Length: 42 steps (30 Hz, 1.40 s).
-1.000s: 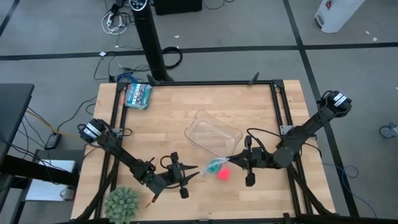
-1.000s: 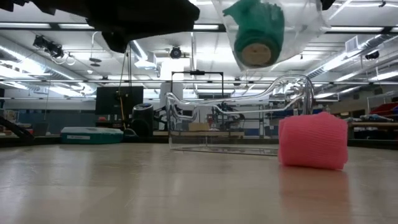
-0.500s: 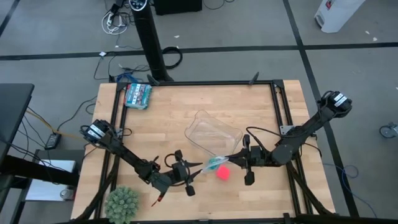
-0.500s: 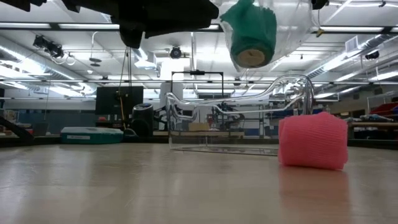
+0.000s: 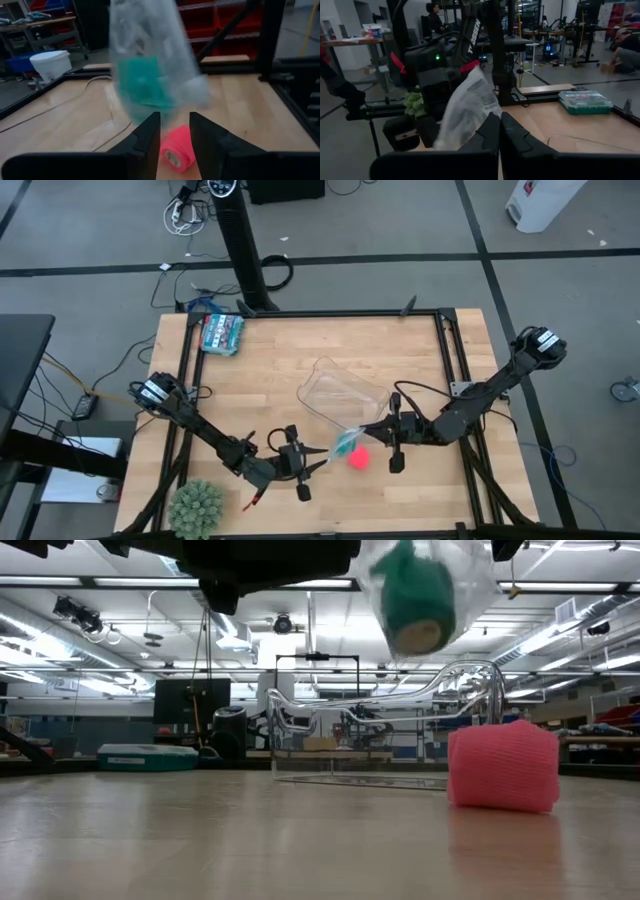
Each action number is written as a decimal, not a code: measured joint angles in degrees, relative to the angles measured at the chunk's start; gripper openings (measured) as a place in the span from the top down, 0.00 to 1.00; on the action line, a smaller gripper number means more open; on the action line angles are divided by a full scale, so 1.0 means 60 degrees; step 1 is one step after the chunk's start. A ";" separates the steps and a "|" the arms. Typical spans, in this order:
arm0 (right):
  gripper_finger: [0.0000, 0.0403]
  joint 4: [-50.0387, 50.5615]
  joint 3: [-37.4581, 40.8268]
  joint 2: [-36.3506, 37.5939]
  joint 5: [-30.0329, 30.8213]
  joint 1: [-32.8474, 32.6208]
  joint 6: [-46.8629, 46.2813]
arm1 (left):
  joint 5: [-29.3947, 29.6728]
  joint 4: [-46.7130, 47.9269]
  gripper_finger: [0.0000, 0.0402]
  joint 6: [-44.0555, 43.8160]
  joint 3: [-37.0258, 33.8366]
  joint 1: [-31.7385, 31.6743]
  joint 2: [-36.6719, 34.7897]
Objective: Roll bandage
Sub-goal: Open the transparent zip bag
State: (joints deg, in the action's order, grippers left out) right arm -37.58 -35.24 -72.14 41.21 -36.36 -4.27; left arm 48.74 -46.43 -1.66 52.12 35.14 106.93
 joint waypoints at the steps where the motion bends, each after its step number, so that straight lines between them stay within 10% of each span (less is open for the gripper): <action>1: 1.00 -0.0048 0.0000 0.0000 -0.0054 0.0018 0.0007 | 0.0002 0.0115 0.73 -0.0002 0.0000 0.0000 0.0002; 30: 1.00 0.0204 0.0000 0.0000 -0.0425 0.0015 -0.0338 | 0.1926 -0.1484 0.75 0.1270 0.0000 -0.0066 -0.0002; 42: 1.00 0.0320 0.0000 0.0000 -0.2124 0.0015 -0.0829 | 0.2901 -0.1752 0.87 0.1279 0.0000 -0.0073 -0.0006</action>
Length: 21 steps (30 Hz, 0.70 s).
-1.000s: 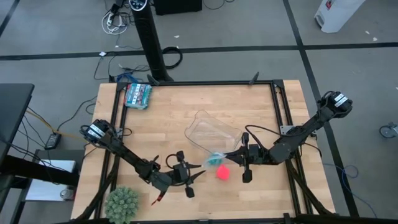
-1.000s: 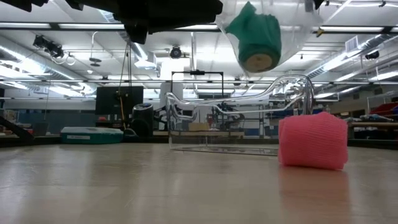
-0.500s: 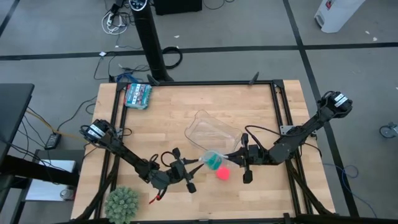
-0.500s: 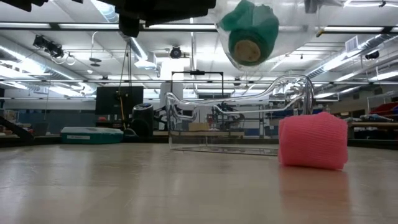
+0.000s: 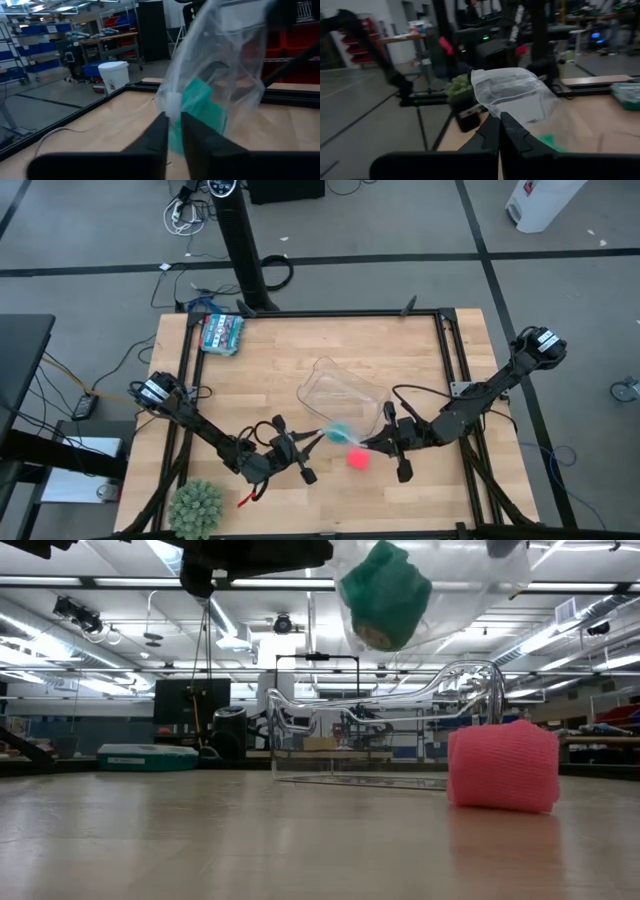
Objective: Roll bandage
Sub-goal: Open the transparent zip bag
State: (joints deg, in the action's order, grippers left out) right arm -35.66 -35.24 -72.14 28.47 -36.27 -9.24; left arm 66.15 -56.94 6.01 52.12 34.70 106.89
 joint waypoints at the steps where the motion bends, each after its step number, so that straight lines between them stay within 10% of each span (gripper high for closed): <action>1: 1.00 0.0038 0.0000 0.0000 -0.0203 -0.0003 -0.0040 | 0.0002 -0.0012 0.92 0.0038 0.0000 0.0000 0.0000; 21: 0.83 0.1767 0.0000 0.1060 -0.0860 -0.0462 0.0834 | 0.0045 -0.0098 1.00 0.1969 0.0549 0.0811 -0.0062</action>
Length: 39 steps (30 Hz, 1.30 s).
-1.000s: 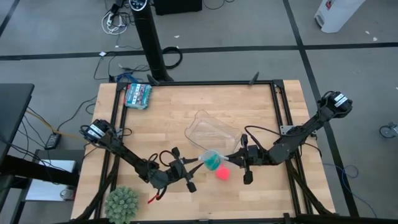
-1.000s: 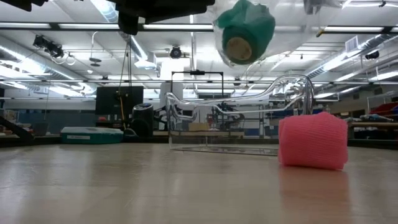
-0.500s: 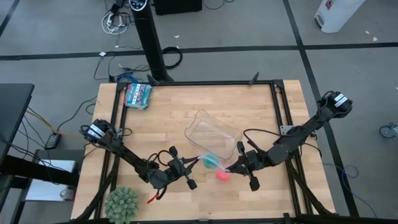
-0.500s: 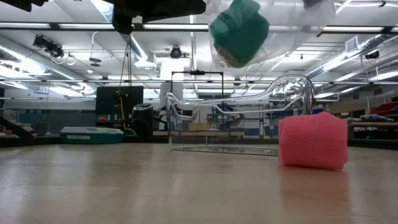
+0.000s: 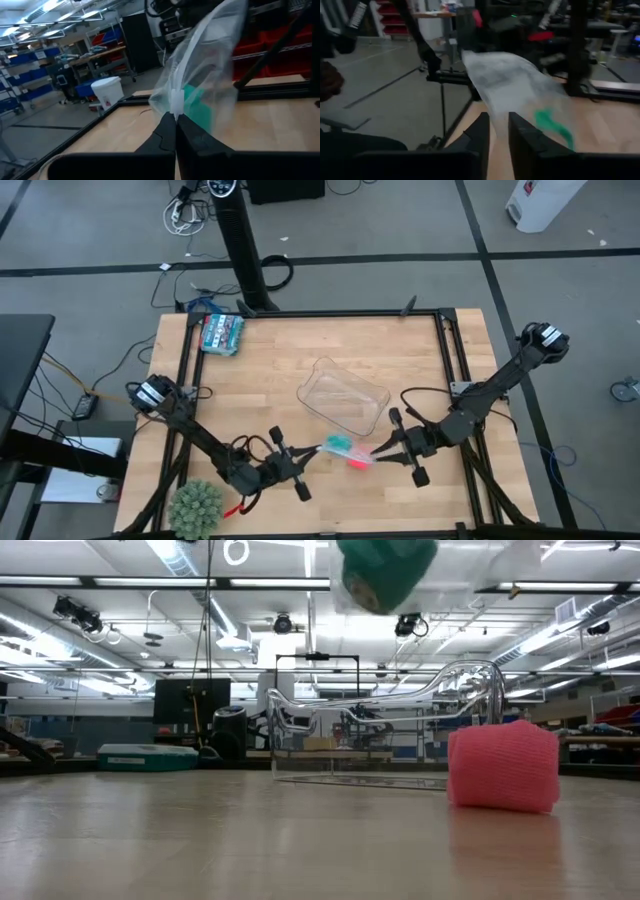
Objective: Roll bandage
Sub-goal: Open the transparent zip bag
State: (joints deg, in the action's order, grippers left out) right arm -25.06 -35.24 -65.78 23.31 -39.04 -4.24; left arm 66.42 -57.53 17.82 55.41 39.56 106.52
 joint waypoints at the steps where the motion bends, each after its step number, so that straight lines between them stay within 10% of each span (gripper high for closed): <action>1: 0.81 0.0243 0.0000 0.0194 0.0274 -0.0047 -0.0024 | 0.0029 0.0041 1.00 0.0049 0.0086 0.0070 0.0000; 11: 0.72 0.0496 0.0000 0.0907 0.2336 -0.0358 0.0063 | -0.0607 0.2205 1.00 -0.1435 0.0963 0.0228 -0.0004; 21: 0.74 0.0717 0.0000 0.1964 0.3648 -0.1138 0.0855 | -0.3113 0.8970 1.00 -0.5220 0.3063 -0.0660 -0.0004; 39: 0.74 0.0194 -0.0004 -0.0312 0.0786 0.0772 -0.0064 | -0.7944 0.9750 0.99 -0.5267 0.3563 -0.2664 -0.0011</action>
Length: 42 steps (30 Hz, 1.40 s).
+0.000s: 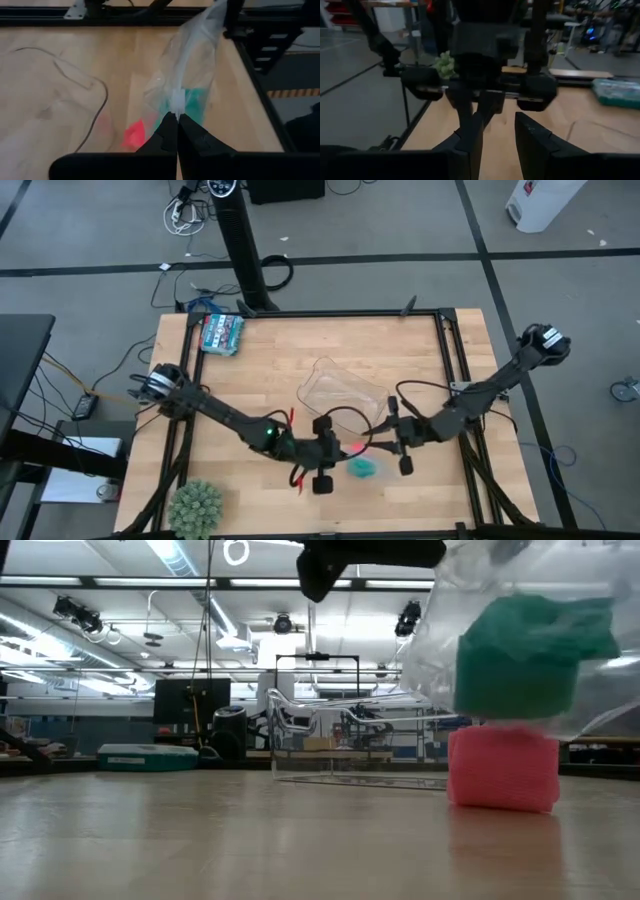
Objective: Roll bandage
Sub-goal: Open the transparent zip bag
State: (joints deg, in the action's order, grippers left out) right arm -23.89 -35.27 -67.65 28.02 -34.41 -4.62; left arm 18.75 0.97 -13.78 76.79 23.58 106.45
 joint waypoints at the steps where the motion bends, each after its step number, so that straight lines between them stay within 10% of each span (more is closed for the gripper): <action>1: 0.74 -0.0008 0.0000 -0.0082 -0.0276 0.0158 -0.0125 | -0.0208 -0.0067 0.99 -0.0003 0.0000 -0.0073 0.0000; 16: 0.75 0.5309 -0.3090 -0.2048 -0.1893 0.1128 -0.1475 | -0.1308 0.0321 0.99 -0.0535 0.0000 -0.0943 0.0000; 42: 0.77 0.6391 -0.3650 -0.2453 -0.1757 0.1105 -0.1374 | -0.0861 -0.0196 0.99 -0.0211 -0.0015 -0.0670 0.0000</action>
State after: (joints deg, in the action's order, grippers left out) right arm 14.45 -57.17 -82.37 17.48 -27.78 -12.87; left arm 13.59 -0.20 -15.05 76.71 19.56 106.45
